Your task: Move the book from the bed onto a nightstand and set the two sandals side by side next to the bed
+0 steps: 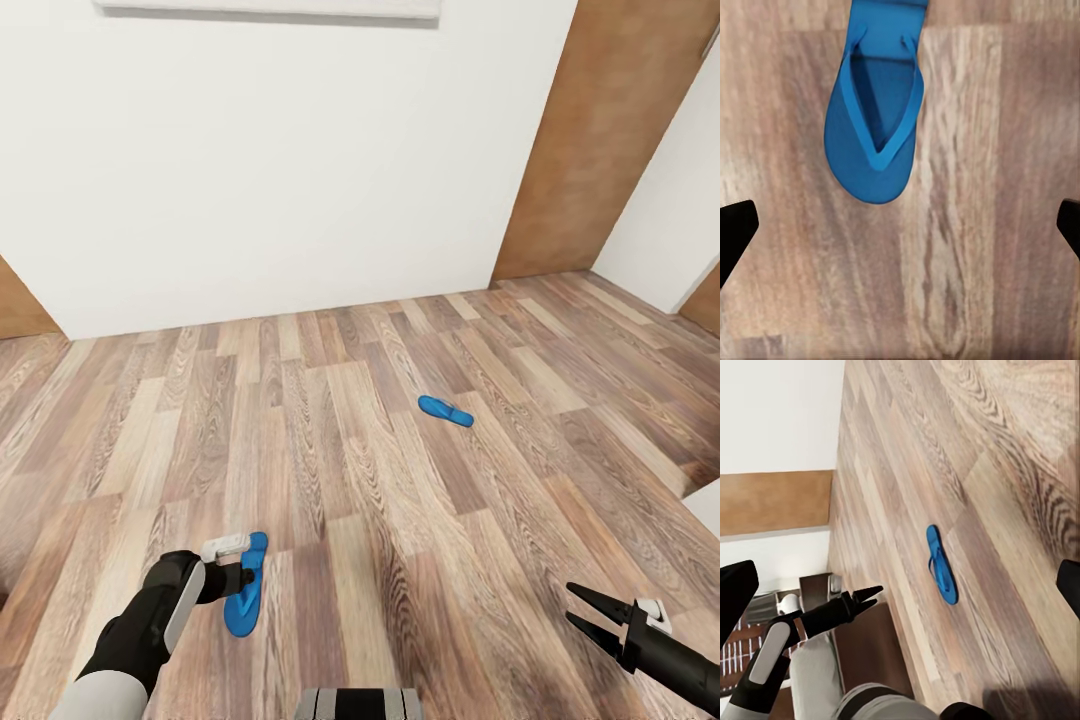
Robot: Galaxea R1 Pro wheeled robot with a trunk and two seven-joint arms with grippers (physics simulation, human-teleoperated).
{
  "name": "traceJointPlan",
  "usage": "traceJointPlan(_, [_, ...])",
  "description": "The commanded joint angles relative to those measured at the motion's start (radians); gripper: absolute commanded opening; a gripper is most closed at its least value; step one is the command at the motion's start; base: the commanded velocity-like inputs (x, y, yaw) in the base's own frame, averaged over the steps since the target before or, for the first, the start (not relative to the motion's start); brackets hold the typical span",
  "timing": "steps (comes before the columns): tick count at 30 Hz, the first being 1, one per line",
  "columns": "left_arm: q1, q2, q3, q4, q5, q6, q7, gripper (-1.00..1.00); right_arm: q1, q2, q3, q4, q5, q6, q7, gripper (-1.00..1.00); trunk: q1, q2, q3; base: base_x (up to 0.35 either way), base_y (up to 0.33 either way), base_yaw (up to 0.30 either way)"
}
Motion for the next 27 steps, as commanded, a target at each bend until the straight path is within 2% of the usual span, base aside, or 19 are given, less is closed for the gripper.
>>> traceJointPlan(1, [0.000, 0.000, 0.001, -0.001, 0.008, 0.005, 0.003, 1.00, 0.000, 0.000, 0.000, 0.000, -0.003, 0.005, 0.001, 1.00, 0.000, -0.001, -0.005, 0.000, 0.000, 0.000])
traceJointPlan(15, [0.000, -0.001, 0.001, -0.001, 0.008, 0.005, 0.003, 1.00, 0.000, 0.000, 0.000, 0.000, -0.003, 0.005, 0.001, 1.00, 0.007, -0.004, -0.059, 0.000, 0.000, 0.000])
traceJointPlan(24, [0.000, -0.001, 0.001, -0.001, 0.008, 0.004, 0.002, 1.00, 0.000, 0.000, 0.000, 0.000, -0.003, 0.005, 0.001, 1.00, 0.007, -0.004, -0.059, 0.001, 0.000, 0.000])
traceJointPlan(27, [0.000, -0.001, 0.001, 0.001, 0.008, -0.025, 0.002, 1.00, 0.000, 0.000, 0.000, 0.000, -0.003, 0.005, 0.001, 1.00, 0.007, -0.004, -0.059, 0.142, 0.000, 0.000])
